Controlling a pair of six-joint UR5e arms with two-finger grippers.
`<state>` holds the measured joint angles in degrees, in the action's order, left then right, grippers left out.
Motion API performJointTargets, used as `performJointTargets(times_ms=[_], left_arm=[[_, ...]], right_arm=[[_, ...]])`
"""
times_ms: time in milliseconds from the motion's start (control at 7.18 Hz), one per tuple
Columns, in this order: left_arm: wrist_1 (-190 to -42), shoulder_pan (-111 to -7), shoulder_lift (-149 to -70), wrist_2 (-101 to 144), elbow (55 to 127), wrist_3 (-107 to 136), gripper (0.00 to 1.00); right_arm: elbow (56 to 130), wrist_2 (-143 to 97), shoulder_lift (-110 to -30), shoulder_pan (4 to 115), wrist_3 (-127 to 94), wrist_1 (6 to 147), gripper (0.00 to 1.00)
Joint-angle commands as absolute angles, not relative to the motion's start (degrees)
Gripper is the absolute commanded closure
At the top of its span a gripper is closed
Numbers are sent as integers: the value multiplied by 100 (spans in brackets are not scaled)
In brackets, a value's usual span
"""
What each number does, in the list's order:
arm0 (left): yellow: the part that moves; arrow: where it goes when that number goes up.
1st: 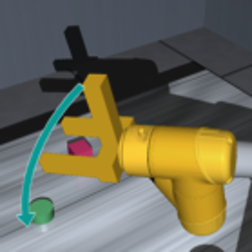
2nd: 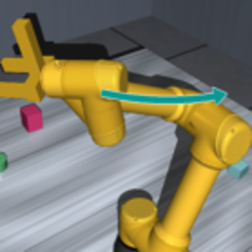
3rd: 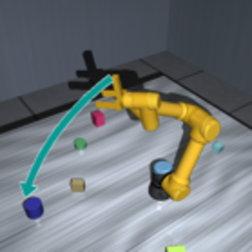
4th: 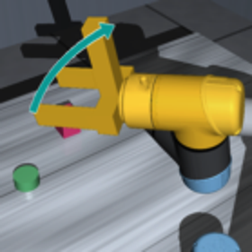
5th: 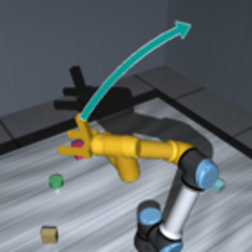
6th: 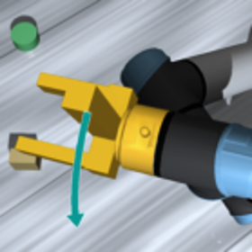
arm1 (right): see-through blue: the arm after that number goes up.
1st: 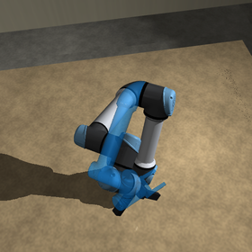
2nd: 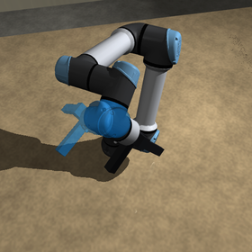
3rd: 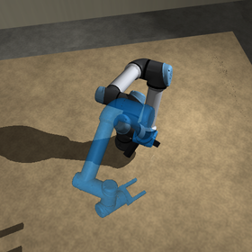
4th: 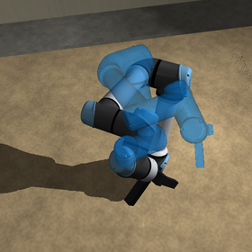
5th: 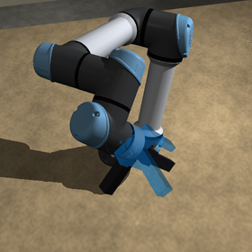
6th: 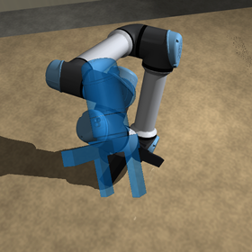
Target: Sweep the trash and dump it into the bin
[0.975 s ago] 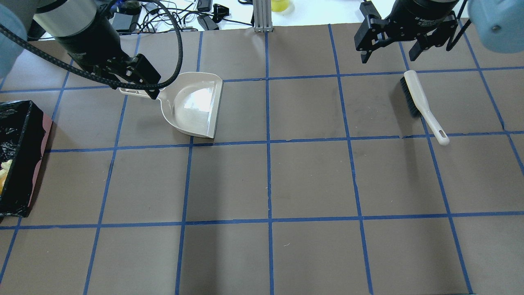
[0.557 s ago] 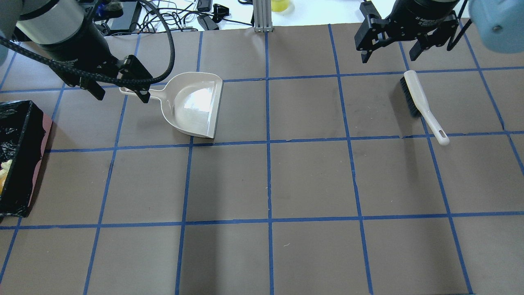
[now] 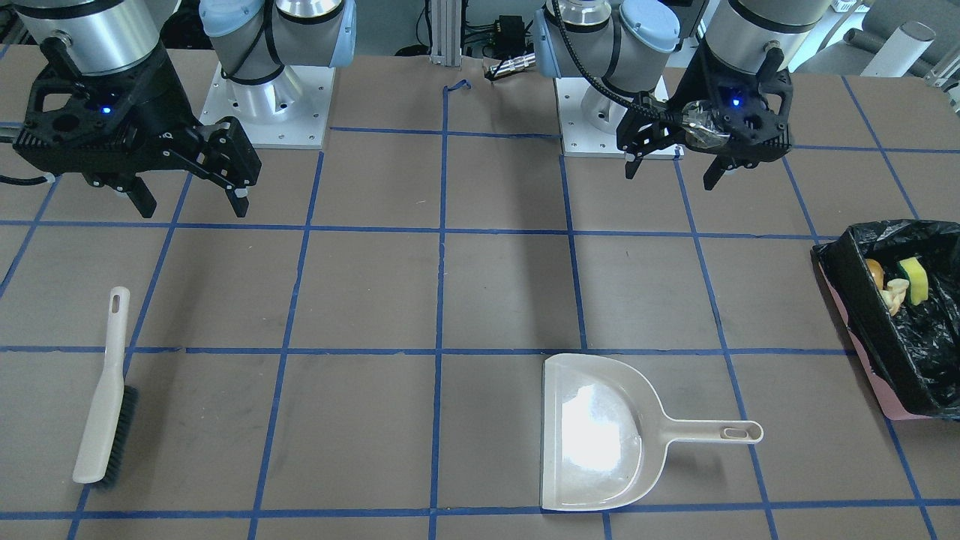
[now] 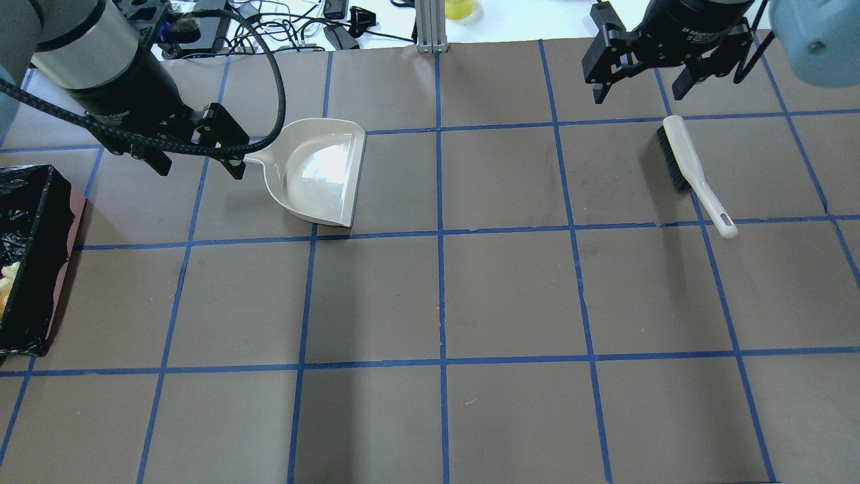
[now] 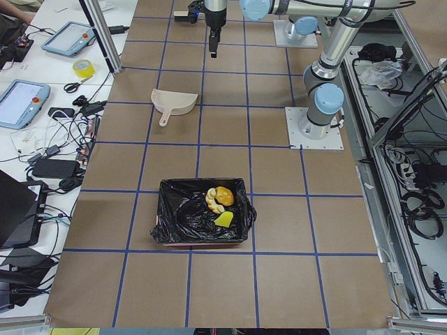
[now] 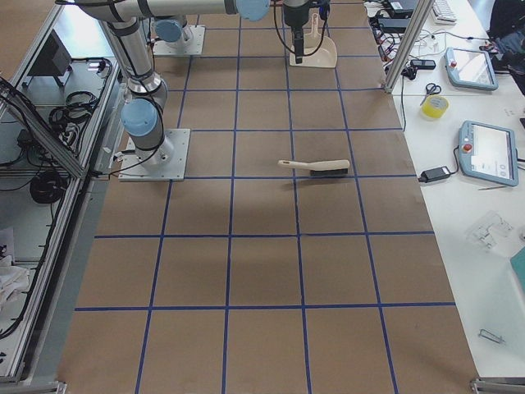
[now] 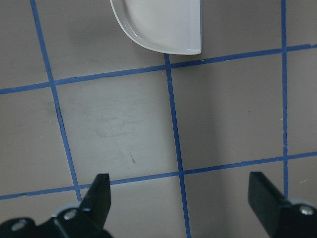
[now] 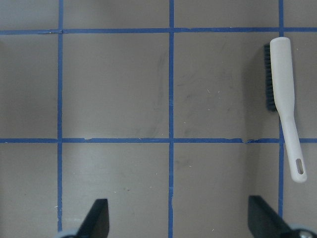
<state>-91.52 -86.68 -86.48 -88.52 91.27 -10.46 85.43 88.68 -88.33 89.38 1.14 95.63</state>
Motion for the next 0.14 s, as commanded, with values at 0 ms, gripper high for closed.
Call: performJointTargets(times_ms=[0], left_arm=[[-8800,-8657,-8613,-8859,9281,-1142,0]], right_arm=[[8543,8868,-8833,8938,114,9562,0]])
